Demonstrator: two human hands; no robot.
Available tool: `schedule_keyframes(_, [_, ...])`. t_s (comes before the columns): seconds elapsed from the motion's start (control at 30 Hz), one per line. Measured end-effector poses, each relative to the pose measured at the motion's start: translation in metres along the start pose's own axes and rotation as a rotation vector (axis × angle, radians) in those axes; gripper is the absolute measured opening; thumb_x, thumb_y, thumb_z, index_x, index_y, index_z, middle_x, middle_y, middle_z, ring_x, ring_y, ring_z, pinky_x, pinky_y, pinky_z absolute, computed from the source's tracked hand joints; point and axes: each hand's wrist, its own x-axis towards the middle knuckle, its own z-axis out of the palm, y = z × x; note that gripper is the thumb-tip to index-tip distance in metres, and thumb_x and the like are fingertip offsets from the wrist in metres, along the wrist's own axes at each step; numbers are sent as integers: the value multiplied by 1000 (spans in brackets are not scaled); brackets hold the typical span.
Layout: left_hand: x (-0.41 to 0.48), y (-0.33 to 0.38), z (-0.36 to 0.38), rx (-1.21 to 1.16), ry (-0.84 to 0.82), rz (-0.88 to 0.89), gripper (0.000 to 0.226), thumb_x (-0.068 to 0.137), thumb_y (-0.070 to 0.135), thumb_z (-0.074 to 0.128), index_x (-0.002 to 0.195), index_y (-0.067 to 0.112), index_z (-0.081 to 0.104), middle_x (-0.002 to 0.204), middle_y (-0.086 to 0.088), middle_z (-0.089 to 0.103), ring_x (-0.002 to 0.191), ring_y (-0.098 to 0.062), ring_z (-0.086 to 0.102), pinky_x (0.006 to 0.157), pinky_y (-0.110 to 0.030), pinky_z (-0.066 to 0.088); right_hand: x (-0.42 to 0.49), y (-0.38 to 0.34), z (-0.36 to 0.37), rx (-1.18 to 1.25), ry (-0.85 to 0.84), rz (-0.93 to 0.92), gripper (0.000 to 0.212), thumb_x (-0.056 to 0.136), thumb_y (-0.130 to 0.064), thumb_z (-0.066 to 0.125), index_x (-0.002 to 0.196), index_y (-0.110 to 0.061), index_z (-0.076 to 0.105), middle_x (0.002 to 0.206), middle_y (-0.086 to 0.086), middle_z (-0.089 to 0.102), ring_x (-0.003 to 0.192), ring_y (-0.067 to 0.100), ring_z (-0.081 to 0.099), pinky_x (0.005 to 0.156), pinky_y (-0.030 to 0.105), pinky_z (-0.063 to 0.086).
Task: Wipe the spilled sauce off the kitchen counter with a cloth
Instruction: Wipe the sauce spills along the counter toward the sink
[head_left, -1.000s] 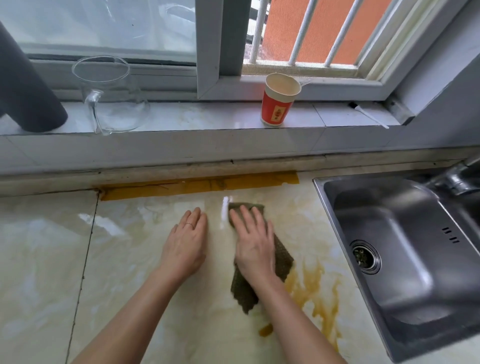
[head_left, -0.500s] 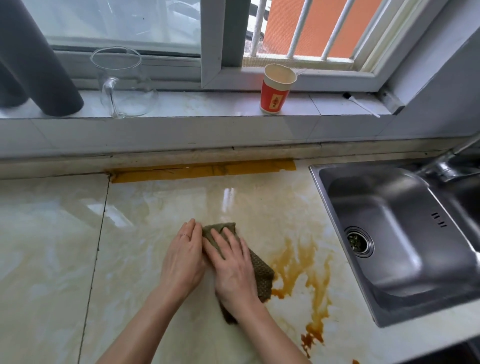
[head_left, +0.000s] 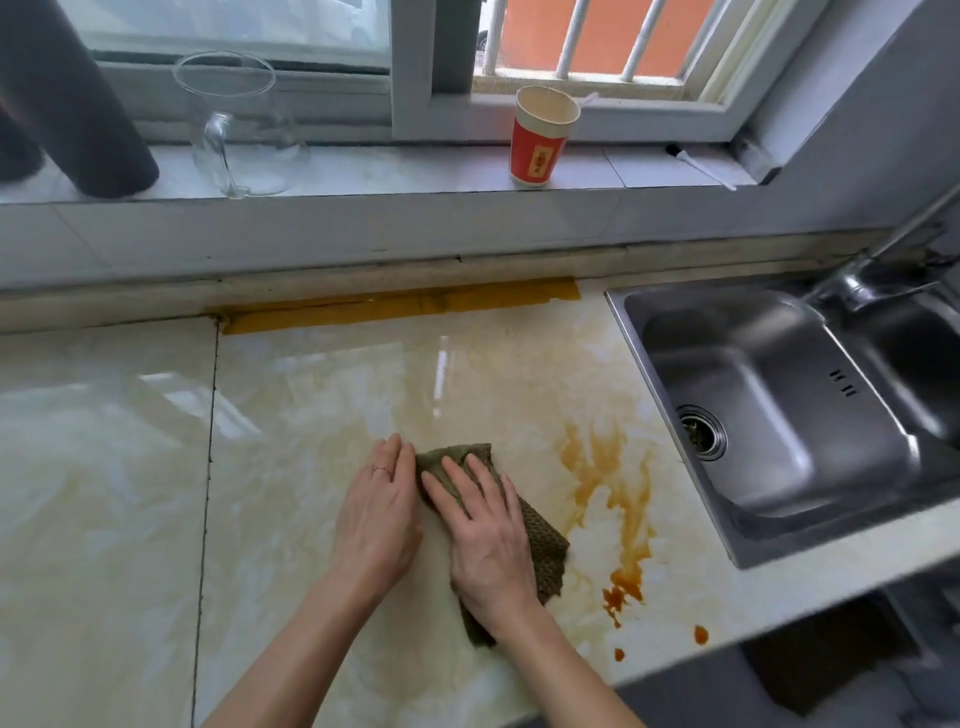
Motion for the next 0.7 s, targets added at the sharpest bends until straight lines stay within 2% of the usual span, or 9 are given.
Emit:
schedule_keyframes(0.07, [-5,2,1,7,-1,26,66,89,3,33,149,5,6,157,-12,3,145,-23,5,117,-29,7,-5,15,-9,-29,-35,-13,59,88,-20,39,145,-33,43,153,-6,40,145,20,28,117,45,17])
schedule_keyframes(0.2, [-17,6,3,14,-42,46,63,91,4,29,149,6,2,157,-11,0,145,-22,3,118,-30,7,7,49,-21,-81,20,186,59,88,-19,36,145,-33,44,152,-6,40,144,20,29,116,49,24])
schedule_keyframes(0.33, [-27,2,9,47,-50,73,65,90,4,29,149,5,1,157,-13,-2,145,-23,1,119,-31,5,7,38,-17,-102,73,270,58,88,-15,39,144,-29,46,151,-2,43,143,24,33,116,51,26])
schedule_keyframes(0.4, [-30,1,12,59,-53,77,65,91,4,29,148,5,0,157,-13,-3,145,-23,1,119,-31,5,-7,22,-12,-97,72,246,60,87,-16,38,145,-29,45,152,-3,41,143,24,31,118,49,21])
schedule_keyframes(0.5, [-29,2,15,63,-43,81,64,90,5,31,148,5,2,157,-13,-2,145,-24,0,119,-32,5,-36,8,-10,-48,7,90,60,89,-16,38,147,-33,41,153,-6,39,146,21,26,119,45,16])
schedule_keyframes(0.6, [-28,1,16,73,-39,96,65,91,5,31,148,5,2,157,-13,-2,145,-25,0,119,-32,6,-47,29,-22,-59,-54,-19,62,88,-14,39,147,-34,40,154,-7,38,146,19,24,119,45,17])
schedule_keyframes(0.7, [-29,-4,18,89,-39,127,67,88,3,34,148,4,3,157,-16,0,145,-27,2,119,-34,8,-36,57,-33,-92,-10,136,62,87,-15,34,146,-31,43,153,-4,40,145,21,27,117,51,24])
